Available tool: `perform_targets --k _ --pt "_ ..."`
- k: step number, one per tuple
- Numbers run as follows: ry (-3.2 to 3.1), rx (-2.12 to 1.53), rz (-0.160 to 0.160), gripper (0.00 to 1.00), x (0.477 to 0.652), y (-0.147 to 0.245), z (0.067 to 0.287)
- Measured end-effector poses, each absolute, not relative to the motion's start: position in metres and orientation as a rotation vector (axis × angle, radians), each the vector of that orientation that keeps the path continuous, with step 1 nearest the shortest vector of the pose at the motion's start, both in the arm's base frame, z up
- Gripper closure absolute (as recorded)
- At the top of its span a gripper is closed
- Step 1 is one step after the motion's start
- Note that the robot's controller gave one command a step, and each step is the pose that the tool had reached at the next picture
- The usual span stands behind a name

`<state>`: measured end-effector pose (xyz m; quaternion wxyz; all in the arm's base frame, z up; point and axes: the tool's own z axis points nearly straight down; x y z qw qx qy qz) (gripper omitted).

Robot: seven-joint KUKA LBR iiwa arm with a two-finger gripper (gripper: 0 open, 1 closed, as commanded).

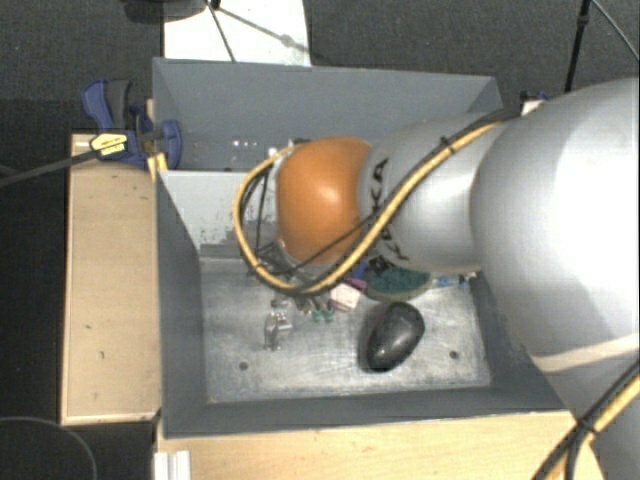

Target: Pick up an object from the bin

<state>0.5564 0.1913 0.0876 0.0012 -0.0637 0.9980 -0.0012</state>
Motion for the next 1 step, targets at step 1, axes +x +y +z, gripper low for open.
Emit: perform_targets --k 1 --pt "3.123 -0.174 0.001 0.0 0.5968 0.1113 0.1915"
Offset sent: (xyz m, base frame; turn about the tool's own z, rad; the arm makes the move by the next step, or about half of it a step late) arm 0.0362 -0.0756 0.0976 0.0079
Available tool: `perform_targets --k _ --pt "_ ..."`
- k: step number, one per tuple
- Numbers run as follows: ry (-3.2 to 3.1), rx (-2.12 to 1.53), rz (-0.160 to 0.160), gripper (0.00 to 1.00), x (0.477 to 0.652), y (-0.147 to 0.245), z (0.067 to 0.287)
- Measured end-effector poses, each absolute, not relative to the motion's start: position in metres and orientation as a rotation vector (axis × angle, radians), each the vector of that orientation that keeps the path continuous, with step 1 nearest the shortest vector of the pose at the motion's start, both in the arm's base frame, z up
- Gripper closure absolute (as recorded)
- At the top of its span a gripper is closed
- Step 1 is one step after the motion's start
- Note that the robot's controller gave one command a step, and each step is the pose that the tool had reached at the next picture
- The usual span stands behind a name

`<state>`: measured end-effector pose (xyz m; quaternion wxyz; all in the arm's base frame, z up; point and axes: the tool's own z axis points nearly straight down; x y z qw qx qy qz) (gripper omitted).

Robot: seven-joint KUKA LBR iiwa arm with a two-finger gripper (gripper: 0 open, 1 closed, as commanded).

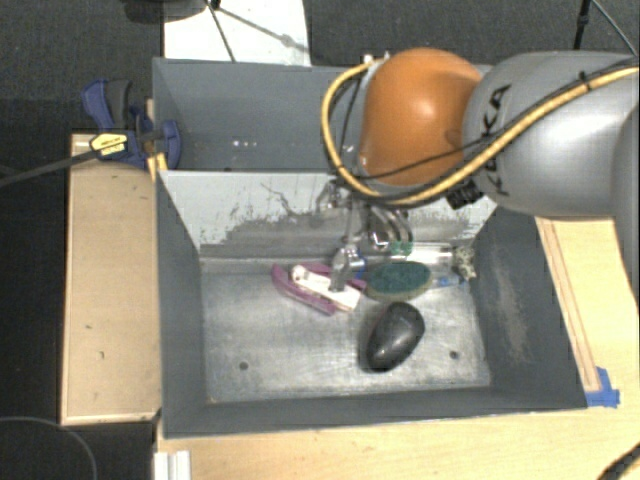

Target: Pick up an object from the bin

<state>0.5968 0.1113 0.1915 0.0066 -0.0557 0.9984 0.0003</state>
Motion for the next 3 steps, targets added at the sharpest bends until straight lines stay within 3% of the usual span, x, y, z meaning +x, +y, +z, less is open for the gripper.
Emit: perform_targets --k 1,2,3 --pt "3.129 -0.162 0.008 0.0 0.583 0.029 0.072" --pt "3.12 -0.16 0.005 1.0 0.586 0.031 0.076" --pt "3.082 -0.545 -0.002 1.0 0.583 0.027 0.251"
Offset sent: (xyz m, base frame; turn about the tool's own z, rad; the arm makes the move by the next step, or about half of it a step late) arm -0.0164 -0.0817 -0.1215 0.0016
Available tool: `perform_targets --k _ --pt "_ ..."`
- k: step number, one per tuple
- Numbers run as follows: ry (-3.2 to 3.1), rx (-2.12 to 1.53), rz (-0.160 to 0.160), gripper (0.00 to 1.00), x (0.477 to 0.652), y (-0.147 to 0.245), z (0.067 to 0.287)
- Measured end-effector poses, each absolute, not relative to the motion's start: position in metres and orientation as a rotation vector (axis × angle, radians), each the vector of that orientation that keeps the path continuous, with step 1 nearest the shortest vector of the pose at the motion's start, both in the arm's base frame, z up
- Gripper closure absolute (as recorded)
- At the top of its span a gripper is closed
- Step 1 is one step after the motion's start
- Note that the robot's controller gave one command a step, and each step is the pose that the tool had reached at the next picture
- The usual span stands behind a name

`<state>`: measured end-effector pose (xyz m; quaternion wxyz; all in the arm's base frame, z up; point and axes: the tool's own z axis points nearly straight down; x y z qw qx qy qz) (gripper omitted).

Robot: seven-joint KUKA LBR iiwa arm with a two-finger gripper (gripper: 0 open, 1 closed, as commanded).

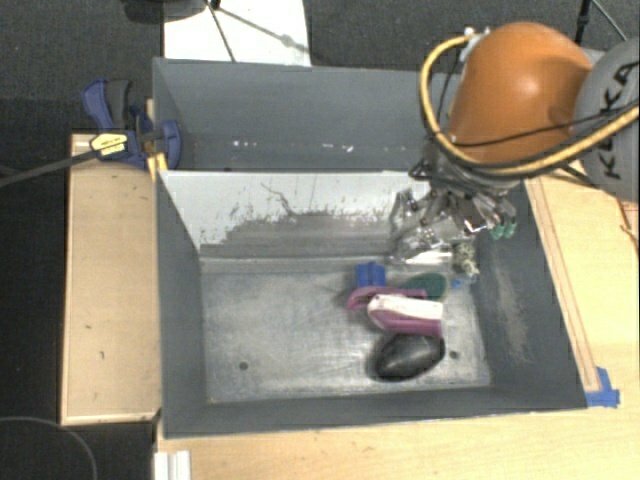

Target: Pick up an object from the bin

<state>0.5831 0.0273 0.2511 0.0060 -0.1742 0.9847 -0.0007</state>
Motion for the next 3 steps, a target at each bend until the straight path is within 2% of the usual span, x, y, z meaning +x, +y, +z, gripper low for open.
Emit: perform_targets --k 1,2,3 --pt "3.091 -0.539 0.002 0.0 0.582 0.027 0.247" --pt "2.982 -0.972 0.001 0.0 0.577 0.046 0.072" --pt "2.982 -0.964 0.003 1.0 0.578 0.047 0.075"
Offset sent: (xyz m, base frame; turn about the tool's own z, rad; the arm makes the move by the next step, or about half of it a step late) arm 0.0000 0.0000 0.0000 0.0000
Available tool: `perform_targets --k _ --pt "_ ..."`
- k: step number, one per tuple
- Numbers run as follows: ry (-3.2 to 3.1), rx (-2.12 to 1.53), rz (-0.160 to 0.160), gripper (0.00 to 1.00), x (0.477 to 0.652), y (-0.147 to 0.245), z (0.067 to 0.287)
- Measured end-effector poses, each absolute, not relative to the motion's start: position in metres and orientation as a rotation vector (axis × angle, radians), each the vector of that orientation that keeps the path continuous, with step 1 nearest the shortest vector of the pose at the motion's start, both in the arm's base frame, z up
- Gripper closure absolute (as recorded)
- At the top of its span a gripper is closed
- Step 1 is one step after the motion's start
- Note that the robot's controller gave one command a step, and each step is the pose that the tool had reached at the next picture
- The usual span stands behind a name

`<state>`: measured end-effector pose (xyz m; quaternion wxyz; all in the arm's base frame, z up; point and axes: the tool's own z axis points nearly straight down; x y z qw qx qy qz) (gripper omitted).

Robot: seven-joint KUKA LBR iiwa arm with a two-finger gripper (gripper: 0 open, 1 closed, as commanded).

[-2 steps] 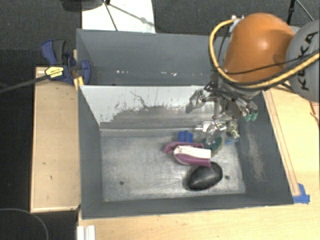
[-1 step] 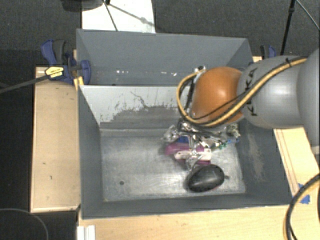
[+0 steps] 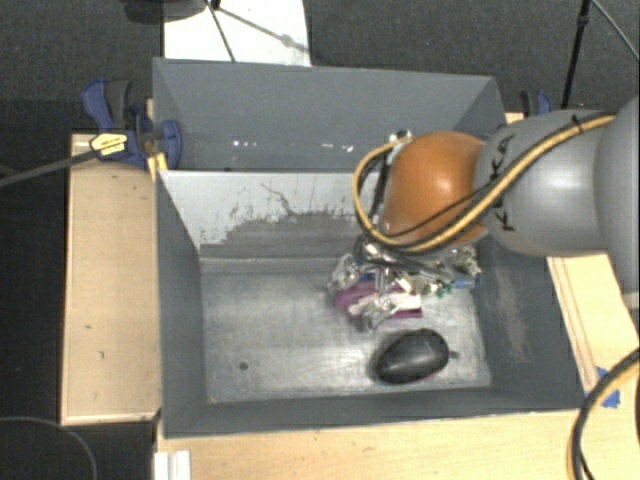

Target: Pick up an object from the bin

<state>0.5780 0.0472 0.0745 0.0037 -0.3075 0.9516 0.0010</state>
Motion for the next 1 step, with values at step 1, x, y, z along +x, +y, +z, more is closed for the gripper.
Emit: perform_targets --k 1 --pt "2.842 -1.32 -0.002 1.0 0.571 0.0541 0.1975"
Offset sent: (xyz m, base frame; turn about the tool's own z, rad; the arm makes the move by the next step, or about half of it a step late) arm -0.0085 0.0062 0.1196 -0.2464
